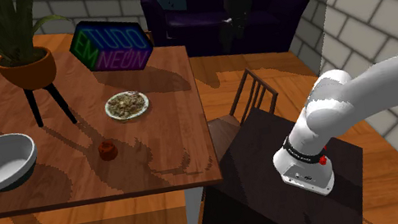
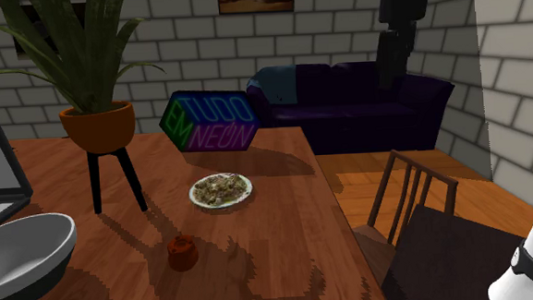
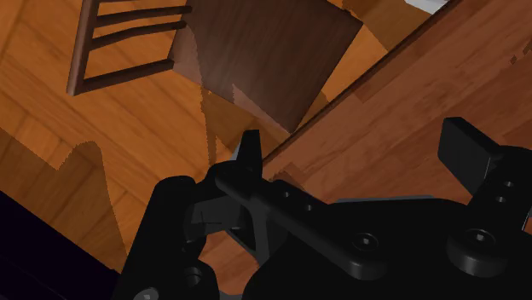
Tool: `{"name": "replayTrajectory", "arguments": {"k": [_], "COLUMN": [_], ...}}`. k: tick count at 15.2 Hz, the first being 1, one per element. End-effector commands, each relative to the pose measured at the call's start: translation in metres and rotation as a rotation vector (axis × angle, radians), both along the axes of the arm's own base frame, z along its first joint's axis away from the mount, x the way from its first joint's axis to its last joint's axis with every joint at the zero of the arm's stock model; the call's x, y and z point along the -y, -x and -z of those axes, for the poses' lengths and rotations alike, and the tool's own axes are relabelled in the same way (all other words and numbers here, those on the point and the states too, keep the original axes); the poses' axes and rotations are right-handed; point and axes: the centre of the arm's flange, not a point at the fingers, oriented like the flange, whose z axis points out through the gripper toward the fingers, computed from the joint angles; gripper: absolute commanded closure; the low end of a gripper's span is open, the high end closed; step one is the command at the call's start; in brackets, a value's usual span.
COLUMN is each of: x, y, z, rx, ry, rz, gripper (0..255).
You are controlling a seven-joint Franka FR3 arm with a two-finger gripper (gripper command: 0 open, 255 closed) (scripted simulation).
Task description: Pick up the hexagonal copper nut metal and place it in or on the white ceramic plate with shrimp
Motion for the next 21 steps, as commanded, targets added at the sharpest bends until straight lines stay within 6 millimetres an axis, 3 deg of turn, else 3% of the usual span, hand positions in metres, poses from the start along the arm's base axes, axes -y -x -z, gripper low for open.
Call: {"name": "replayTrajectory", "arguments": {"k": [1,21], "x": [0.000,-0.179], "y": [0.000,-0.106], "z": [0.000,0.141], "rx": [0.000,0.080], "ry": [0.000,-0.065], "rz": [0.000,0.033], "gripper": [0,0]}}
